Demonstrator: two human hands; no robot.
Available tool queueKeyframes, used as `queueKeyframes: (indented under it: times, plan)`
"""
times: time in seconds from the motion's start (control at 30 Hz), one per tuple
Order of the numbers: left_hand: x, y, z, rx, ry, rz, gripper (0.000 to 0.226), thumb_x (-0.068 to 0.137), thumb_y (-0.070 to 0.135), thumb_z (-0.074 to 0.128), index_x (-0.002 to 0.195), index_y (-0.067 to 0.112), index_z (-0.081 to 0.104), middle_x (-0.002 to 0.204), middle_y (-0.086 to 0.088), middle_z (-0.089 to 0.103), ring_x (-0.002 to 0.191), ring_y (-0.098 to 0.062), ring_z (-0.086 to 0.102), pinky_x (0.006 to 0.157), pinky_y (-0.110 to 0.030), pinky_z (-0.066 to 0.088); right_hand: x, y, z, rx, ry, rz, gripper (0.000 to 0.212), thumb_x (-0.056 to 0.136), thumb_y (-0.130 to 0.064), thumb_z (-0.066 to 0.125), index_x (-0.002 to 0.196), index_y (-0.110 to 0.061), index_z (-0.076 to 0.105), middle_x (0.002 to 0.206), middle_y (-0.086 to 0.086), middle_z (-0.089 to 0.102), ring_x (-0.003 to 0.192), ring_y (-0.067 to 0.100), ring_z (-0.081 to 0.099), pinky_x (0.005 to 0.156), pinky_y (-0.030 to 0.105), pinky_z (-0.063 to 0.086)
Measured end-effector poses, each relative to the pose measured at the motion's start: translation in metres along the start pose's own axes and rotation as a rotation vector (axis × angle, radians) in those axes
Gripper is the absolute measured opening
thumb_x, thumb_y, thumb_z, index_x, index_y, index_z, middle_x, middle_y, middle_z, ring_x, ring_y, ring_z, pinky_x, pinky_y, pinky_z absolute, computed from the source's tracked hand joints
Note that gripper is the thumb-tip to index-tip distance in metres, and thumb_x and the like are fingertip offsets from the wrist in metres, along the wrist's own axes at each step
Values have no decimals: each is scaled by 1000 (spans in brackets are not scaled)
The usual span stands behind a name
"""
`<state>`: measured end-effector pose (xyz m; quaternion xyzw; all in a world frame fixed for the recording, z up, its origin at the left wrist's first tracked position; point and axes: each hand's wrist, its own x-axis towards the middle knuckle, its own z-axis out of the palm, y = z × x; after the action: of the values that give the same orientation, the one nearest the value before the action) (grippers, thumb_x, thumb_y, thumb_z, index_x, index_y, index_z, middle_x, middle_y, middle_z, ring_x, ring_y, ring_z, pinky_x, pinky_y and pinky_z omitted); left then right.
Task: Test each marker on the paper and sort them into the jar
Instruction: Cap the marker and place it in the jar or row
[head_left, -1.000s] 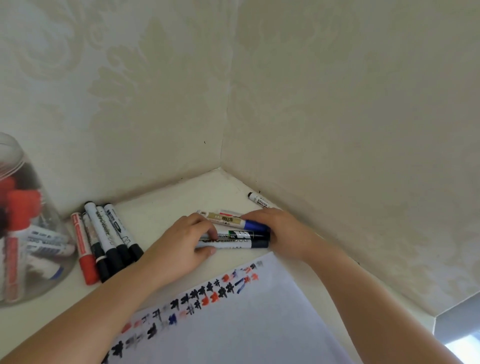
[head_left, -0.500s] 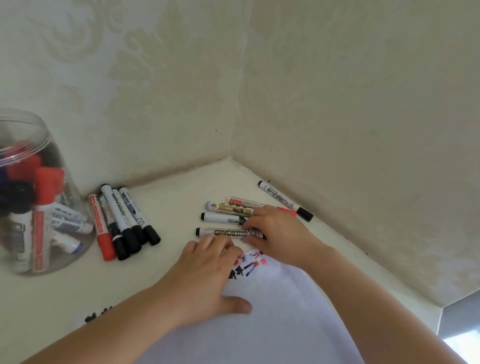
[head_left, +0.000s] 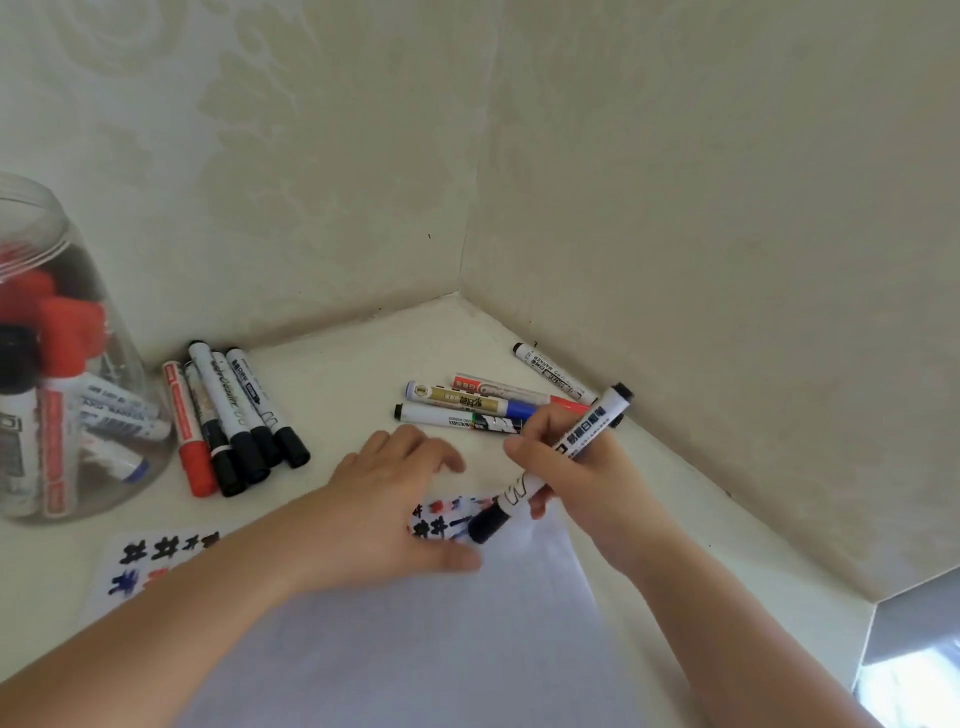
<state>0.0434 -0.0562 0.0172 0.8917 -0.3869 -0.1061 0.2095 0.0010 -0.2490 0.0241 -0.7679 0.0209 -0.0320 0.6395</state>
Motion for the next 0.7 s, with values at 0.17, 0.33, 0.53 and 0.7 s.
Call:
queueKeyframes:
  times: [0.17,0.33,0.53,0.7]
  plan:
    - [11,25,0,-350,179,112,16,91,34,47,106,28,46,97,15,61,82,5,55,68,-16,43,-3,-5,12,159,-30,-92,24,86,-31,61,72,-13,69,62,9,68,47,26,62,46,26,50]
    - [12,32,-3,-273,248,225,8,92,40,31,86,37,32,71,21,52,68,3,53,58,-15,39,-5,-7,9,268,-25,-84,32,87,-31,52,70,-9,68,55,8,61,39,17,52,39,23,41]
    - [13,35,-4,-152,310,280,9,94,39,35,95,30,39,60,38,49,51,14,47,51,-7,33,-10,-11,5,404,-102,-118,32,87,-20,47,65,-9,68,54,10,58,42,16,56,39,23,44]
    - [12,17,-3,-114,332,187,44,77,69,38,109,40,32,68,16,47,62,-2,47,50,-20,31,-11,-16,-6,279,-51,-15,28,86,-33,53,73,-16,72,66,13,68,53,25,63,48,28,50]
